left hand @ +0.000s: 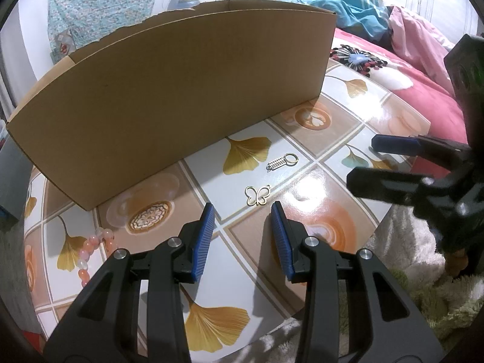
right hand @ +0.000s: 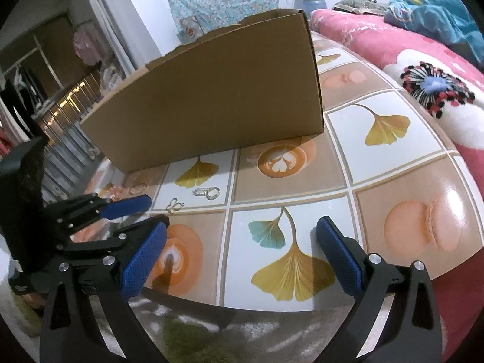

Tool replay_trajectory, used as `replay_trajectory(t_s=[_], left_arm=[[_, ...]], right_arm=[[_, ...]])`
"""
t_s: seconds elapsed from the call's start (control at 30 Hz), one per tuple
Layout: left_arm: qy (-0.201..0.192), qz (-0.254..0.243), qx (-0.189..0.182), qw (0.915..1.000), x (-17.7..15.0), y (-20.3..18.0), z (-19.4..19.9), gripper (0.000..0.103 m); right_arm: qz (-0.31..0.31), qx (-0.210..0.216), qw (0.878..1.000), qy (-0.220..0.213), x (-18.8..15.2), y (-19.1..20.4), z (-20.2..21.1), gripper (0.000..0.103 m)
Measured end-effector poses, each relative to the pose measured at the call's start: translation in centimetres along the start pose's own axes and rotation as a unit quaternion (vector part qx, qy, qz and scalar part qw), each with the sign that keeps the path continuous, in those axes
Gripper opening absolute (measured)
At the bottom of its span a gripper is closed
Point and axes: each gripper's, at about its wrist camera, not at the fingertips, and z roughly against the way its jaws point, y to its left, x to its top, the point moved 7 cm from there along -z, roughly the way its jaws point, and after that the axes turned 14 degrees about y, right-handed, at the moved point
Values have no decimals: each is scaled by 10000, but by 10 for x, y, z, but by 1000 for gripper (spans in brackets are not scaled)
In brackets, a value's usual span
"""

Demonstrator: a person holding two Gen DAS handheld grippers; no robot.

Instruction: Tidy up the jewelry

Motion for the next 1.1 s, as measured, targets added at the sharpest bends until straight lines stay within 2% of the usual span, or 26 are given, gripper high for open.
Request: replay_trajectory(t_s=[0.1, 0.27, 0.63, 1.1], left_arm=[[-18, -5, -18, 10000, 0, 0, 0, 37], [-44, -34, -38, 10000, 1, 0, 0, 37], [-94, -59, -104, 9999, 2, -1, 0, 37], [-135, -56, -179, 9997, 1, 1, 1, 37]], right_arm=[[-20, 63, 10000, 41, 0, -1, 0, 97], [148, -129, 9997, 147, 0, 3, -2, 97], [-118, 46, 9998, 164, 3, 0, -2, 97], [-80, -190, 9994, 285, 5, 4, -6, 97]])
